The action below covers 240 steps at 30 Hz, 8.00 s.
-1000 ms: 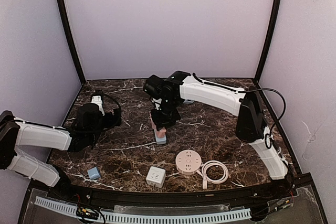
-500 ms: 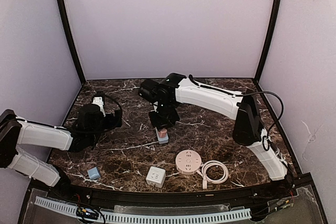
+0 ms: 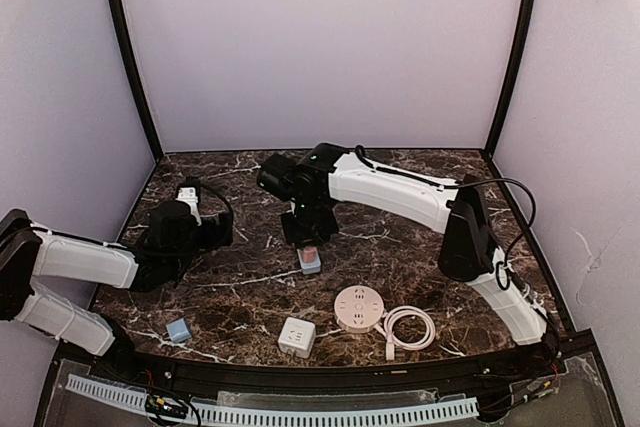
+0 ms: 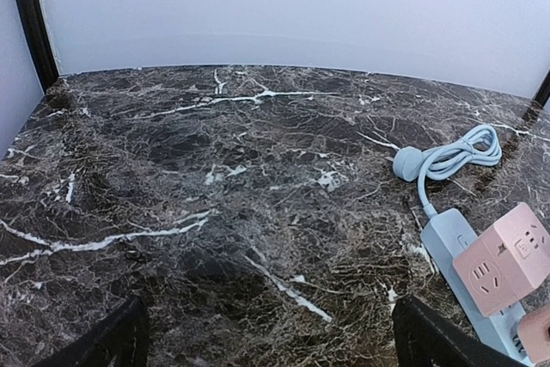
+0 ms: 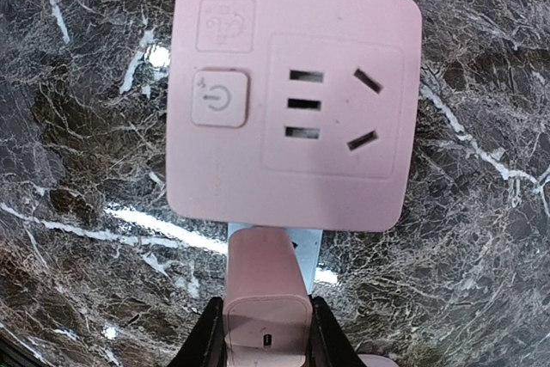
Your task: Insert the plug
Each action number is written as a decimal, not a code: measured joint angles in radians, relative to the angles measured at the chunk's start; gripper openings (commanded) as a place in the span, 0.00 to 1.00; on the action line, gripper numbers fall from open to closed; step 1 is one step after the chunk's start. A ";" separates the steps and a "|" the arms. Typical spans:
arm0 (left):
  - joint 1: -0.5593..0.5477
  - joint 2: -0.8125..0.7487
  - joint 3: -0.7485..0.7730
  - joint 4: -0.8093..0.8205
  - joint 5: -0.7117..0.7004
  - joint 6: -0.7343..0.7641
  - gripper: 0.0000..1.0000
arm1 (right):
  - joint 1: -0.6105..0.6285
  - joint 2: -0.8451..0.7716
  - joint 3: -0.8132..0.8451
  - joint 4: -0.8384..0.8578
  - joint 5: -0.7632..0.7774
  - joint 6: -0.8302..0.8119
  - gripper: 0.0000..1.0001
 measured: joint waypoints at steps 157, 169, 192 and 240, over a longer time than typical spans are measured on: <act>-0.612 0.159 0.570 -1.095 0.455 -0.145 0.99 | 0.090 -0.985 -1.577 0.839 0.076 -0.339 0.98; -0.628 0.336 0.782 -1.360 0.478 -0.297 0.99 | 0.091 -1.292 -1.585 0.777 0.074 -0.255 0.99; -0.667 0.489 0.831 -1.400 0.506 -0.349 0.57 | 0.091 -1.408 -1.606 0.718 0.131 -0.204 0.99; -0.525 0.406 0.866 -0.674 0.331 0.361 0.01 | -0.009 -1.600 -1.522 0.734 -0.026 -0.177 0.98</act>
